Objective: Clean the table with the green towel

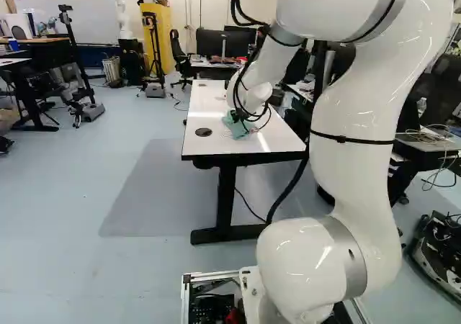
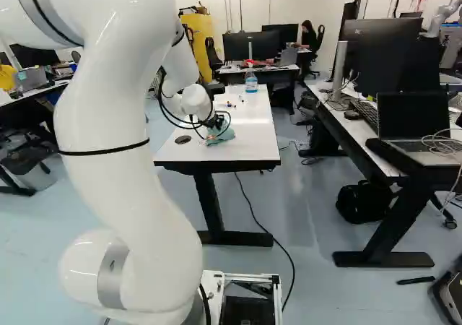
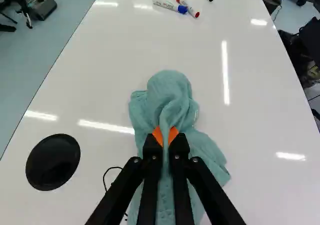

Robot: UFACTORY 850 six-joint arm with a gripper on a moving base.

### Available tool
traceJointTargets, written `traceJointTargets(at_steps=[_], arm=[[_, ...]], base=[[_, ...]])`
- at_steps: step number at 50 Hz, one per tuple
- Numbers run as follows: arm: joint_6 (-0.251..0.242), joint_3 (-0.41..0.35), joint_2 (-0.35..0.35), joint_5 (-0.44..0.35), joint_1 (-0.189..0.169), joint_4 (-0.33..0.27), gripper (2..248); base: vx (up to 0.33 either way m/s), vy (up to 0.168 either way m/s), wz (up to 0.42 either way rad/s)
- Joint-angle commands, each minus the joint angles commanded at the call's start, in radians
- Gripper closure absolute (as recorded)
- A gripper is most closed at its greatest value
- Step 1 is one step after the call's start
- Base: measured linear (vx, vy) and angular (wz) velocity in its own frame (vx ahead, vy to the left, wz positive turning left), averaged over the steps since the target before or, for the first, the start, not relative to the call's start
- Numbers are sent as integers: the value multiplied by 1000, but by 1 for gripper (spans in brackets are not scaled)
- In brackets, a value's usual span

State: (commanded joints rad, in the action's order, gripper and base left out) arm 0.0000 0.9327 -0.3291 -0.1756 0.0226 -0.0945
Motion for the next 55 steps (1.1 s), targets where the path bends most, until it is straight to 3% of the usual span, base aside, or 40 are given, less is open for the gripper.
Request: traceJointTargets(at_steps=[55], arm=[[0, 2, -2, 15, 0, 0, 220]], base=[[0, 0, 0]])
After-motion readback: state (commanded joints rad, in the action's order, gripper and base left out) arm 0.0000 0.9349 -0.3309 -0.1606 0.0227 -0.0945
